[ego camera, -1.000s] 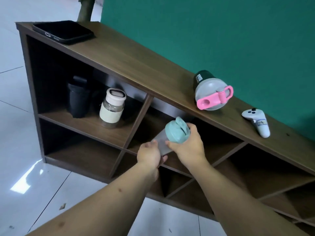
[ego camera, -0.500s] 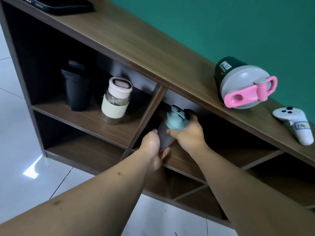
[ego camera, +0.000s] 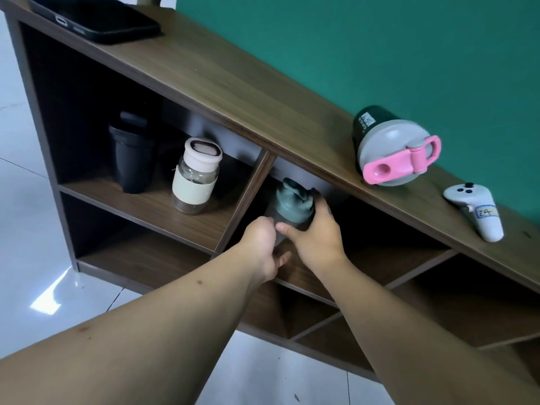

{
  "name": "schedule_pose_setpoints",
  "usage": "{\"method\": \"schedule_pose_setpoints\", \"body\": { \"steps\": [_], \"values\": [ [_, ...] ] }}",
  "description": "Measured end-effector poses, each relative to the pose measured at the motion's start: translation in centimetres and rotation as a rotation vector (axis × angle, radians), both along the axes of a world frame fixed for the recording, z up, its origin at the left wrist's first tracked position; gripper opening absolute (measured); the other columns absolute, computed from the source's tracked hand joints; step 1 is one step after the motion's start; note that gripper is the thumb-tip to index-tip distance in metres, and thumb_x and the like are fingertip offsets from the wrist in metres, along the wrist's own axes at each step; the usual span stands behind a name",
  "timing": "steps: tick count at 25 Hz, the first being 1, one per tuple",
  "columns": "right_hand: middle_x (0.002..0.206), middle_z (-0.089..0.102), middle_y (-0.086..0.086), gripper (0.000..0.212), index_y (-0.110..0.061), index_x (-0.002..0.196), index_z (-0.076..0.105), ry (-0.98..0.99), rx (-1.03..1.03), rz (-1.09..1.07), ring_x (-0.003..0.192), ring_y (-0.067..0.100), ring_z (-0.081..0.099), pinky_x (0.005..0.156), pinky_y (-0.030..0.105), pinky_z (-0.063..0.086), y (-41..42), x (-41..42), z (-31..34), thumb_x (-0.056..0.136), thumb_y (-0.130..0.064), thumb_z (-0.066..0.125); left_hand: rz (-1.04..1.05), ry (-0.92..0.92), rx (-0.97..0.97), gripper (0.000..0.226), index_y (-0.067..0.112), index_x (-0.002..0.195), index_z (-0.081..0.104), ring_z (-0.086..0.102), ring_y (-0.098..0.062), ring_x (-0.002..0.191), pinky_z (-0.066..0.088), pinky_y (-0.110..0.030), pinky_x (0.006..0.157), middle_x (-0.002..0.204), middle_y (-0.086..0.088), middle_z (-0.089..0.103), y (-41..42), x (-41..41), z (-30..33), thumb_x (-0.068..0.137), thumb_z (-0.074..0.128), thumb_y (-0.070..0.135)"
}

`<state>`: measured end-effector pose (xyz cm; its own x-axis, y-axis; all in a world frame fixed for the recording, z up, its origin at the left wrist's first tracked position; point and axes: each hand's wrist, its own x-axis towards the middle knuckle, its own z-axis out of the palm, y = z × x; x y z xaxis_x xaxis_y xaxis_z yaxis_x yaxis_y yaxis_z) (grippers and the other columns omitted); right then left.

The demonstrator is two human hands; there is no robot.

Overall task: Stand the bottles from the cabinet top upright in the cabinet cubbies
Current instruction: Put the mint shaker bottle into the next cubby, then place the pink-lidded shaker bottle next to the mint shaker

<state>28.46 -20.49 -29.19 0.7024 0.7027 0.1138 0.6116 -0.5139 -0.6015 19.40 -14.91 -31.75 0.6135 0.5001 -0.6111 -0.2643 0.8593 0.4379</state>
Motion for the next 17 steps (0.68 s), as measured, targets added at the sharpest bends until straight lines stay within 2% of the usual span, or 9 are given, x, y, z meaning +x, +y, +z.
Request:
{"method": "schedule_pose_setpoints", "body": {
  "steps": [2,3,5,7,10,12,13,15,17],
  "values": [
    [0.136,0.064,0.001,0.07,-0.027,0.141,0.054,-0.024,0.053,0.025,0.125,0.013,0.061,0.108,0.036,0.049,-3.2,-2.3,2.3,0.079,-0.025,0.086,-0.034,-0.034,0.03,0.031,0.014,0.122,0.068,0.071,-0.024,0.098,0.06,-0.041,0.085,0.113,-0.008,0.074,-2.1,-0.8,2.9,0.105,0.049,0.031],
    [0.128,0.067,0.0,0.059,-0.028,0.135,0.059,-0.013,0.091,0.036,0.112,0.004,0.065,0.103,0.034,0.053,-4.5,-3.3,3.5,0.082,-0.021,0.083,-0.059,-0.071,0.026,0.03,0.013,0.116,0.07,0.071,-0.02,0.087,0.059,-0.037,0.077,0.1,-0.006,0.074,-3.3,-1.0,4.2,0.106,0.05,0.034],
    [0.11,0.072,-0.002,0.04,-0.031,0.12,0.068,-0.023,0.19,0.051,0.089,0.001,0.069,0.092,0.035,0.059,-7.1,-4.6,6.3,0.084,-0.015,0.078,-0.125,-0.175,-0.015,0.032,0.017,0.102,0.07,0.069,-0.017,0.074,0.057,-0.032,0.07,0.082,-0.002,0.074,-6.0,-1.5,7.5,0.105,0.052,0.043],
    [0.104,0.071,-0.004,0.031,-0.029,0.113,0.071,-0.188,0.266,0.057,0.087,0.006,0.069,0.087,0.035,0.059,-9.0,-5.0,9.7,0.083,-0.019,0.077,-0.144,-0.303,-0.039,0.041,0.017,0.103,0.074,0.073,-0.019,0.076,0.06,-0.031,0.069,0.088,-0.005,0.08,-8.3,-2.2,10.8,0.104,0.052,0.051],
    [0.129,0.062,0.001,0.042,-0.024,0.124,0.068,-0.478,0.27,0.055,0.123,0.02,0.056,0.1,0.03,0.044,-9.5,-4.0,14.6,0.082,-0.019,0.076,-0.145,-0.409,-0.021,0.062,0.015,0.126,0.07,0.077,-0.028,0.097,0.06,-0.044,0.089,0.109,-0.012,0.081,-9.4,-2.7,14.1,0.102,0.042,0.066],
    [0.158,0.04,0.007,0.066,-0.03,0.141,0.055,-0.564,0.08,0.053,0.146,0.026,0.033,0.114,0.037,0.033,-8.3,-2.3,17.3,0.081,-0.011,0.072,-0.132,-0.415,0.003,0.071,0.016,0.137,0.063,0.069,-0.039,0.119,0.053,-0.059,0.102,0.132,-0.018,0.07,-8.7,-3.1,15.4,0.102,0.034,0.071],
    [0.166,0.027,0.009,0.079,-0.035,0.149,0.045,-0.622,-0.069,0.062,0.153,0.029,0.021,0.12,0.043,0.027,-7.5,-1.5,18.3,0.079,-0.008,0.07,-0.118,-0.401,-0.002,0.072,0.016,0.14,0.061,0.063,-0.043,0.128,0.051,-0.063,0.103,0.139,-0.02,0.063,-8.2,-3.2,15.7,0.102,0.032,0.071],
    [0.172,0.01,0.011,0.096,-0.044,0.156,0.026,-0.759,-0.364,0.093,0.157,0.034,0.007,0.125,0.052,0.017,-5.5,0.4,19.6,0.077,-0.01,0.07,-0.098,-0.356,-0.017,0.071,0.015,0.141,0.059,0.053,-0.048,0.137,0.051,-0.066,0.099,0.139,-0.023,0.055,-6.8,-3.3,15.8,0.104,0.032,0.068],
    [0.171,0.009,0.011,0.103,-0.05,0.155,0.02,-0.771,-0.547,0.125,0.156,0.037,0.012,0.122,0.056,0.024,-3.6,1.9,20.4,0.074,-0.02,0.077,-0.084,-0.323,-0.042,0.07,0.013,0.138,0.06,0.053,-0.049,0.136,0.053,-0.066,0.093,0.14,-0.026,0.054,-5.5,-3.4,15.5,0.104,0.033,0.067]
  ]
}}
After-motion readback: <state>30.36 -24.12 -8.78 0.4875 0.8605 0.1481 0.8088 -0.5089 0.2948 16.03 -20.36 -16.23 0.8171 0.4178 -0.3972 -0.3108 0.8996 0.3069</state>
